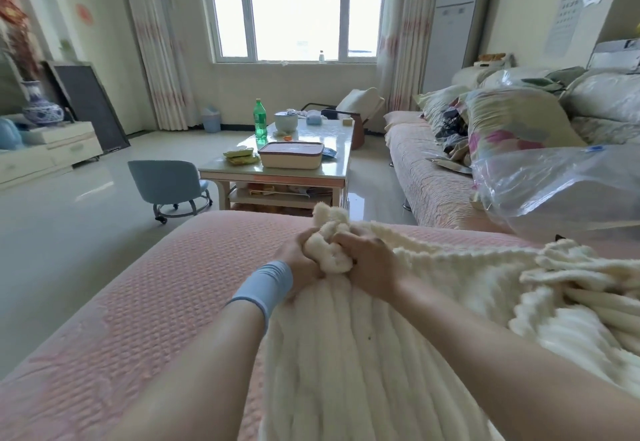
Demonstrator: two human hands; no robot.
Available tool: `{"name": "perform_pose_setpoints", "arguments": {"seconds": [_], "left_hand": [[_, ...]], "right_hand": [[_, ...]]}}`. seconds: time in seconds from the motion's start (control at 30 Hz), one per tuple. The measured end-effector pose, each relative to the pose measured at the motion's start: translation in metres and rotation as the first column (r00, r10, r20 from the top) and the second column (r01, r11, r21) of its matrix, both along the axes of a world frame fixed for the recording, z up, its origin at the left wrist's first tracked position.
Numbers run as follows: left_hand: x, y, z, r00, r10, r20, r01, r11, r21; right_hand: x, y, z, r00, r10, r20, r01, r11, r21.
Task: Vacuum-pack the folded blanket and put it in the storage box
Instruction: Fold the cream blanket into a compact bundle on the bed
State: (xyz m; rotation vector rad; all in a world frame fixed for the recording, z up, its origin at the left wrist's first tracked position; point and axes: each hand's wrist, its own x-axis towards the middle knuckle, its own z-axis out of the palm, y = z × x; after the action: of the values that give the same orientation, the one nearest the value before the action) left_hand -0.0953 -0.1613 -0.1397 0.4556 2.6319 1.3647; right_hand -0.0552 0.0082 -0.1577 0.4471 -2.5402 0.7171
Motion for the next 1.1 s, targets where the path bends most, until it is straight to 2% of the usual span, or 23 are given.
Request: {"name": "perform_pose_setpoints", "arguments": {"seconds": [0.13,0.2,0.23,0.33,0.4,0.43,0.5,0.53,0.57,0.63,0.67,0.7,0.73,0.8,0.87,0.93,1.03,1.1], "left_hand": [[-0.028,-0.072,0.032,0.970,0.110,-0.217,-0.163,0.956,-0.243],[-0.046,-0.106,0.045,0.953,0.131,-0.272,-0.221,0.916,-0.336],[-0.054,-0.121,0.049,0.949,0.135,-0.283,-0.242,0.890,-0.386],[-0.073,-0.162,0.051,0.960,0.116,-0.253,-0.242,0.798,-0.552],[-0.081,-0.176,0.046,0.969,0.099,-0.228,-0.220,0.770,-0.599],[-0.087,-0.183,0.044,0.963,0.096,-0.252,-0.233,0.766,-0.599],[-0.103,-0.192,0.045,0.918,0.141,-0.370,-0.330,0.787,-0.521],[-0.112,-0.195,0.046,0.879,0.190,-0.437,-0.399,0.795,-0.456],[-0.122,-0.198,0.045,0.842,0.244,-0.481,-0.464,0.781,-0.417],[-0.130,-0.205,0.037,0.810,0.354,-0.468,-0.566,0.681,-0.464],[-0.129,-0.209,0.029,0.817,0.395,-0.420,-0.574,0.617,-0.538],[-0.126,-0.214,0.016,0.837,0.412,-0.360,-0.544,0.563,-0.622],[-0.122,-0.216,0.002,0.870,0.377,-0.319,-0.485,0.533,-0.693],[-0.113,-0.218,-0.030,0.937,0.208,-0.282,-0.350,0.513,-0.784],[-0.100,-0.214,-0.055,0.978,0.110,-0.176,-0.207,0.578,-0.789],[-0.084,-0.208,-0.071,0.994,0.101,-0.034,-0.089,0.613,-0.785],[-0.060,-0.206,-0.075,0.995,0.091,-0.029,-0.077,0.584,-0.808],[-0.044,-0.206,-0.063,0.994,0.099,-0.038,-0.091,0.606,-0.790]], "right_hand": [[-0.030,-0.068,0.012,0.995,0.083,-0.062,-0.083,0.996,-0.010],[-0.043,-0.100,0.014,0.996,0.090,-0.020,-0.091,0.995,-0.048],[-0.051,-0.113,0.014,0.999,0.042,0.023,-0.042,0.999,-0.020],[-0.076,-0.149,0.010,0.939,-0.257,0.228,0.184,0.937,0.298],[-0.092,-0.169,0.014,0.907,-0.283,0.313,0.165,0.920,0.355],[-0.102,-0.180,0.016,0.920,-0.258,0.295,0.149,0.927,0.344],[-0.120,-0.192,0.024,0.958,-0.251,0.140,0.198,0.930,0.311],[-0.129,-0.195,0.028,0.964,-0.255,0.069,0.232,0.942,0.244],[-0.139,-0.198,0.030,0.968,-0.244,0.064,0.232,0.960,0.158],[-0.148,-0.200,0.025,0.954,-0.173,0.244,0.171,0.985,0.028],[-0.147,-0.200,0.018,0.908,-0.141,0.393,0.136,0.990,0.041],[-0.146,-0.202,0.007,0.848,-0.152,0.507,0.107,0.987,0.118],[-0.144,-0.201,-0.003,0.813,-0.195,0.548,0.080,0.971,0.227],[-0.138,-0.202,-0.024,0.816,-0.232,0.529,0.032,0.932,0.360],[-0.126,-0.201,-0.044,0.821,-0.239,0.518,0.002,0.909,0.416],[-0.110,-0.201,-0.063,0.798,-0.255,0.546,-0.044,0.879,0.475],[-0.084,-0.199,-0.073,0.834,-0.266,0.483,-0.025,0.856,0.516],[-0.068,-0.200,-0.063,0.877,-0.234,0.420,-0.007,0.867,0.497]]}}
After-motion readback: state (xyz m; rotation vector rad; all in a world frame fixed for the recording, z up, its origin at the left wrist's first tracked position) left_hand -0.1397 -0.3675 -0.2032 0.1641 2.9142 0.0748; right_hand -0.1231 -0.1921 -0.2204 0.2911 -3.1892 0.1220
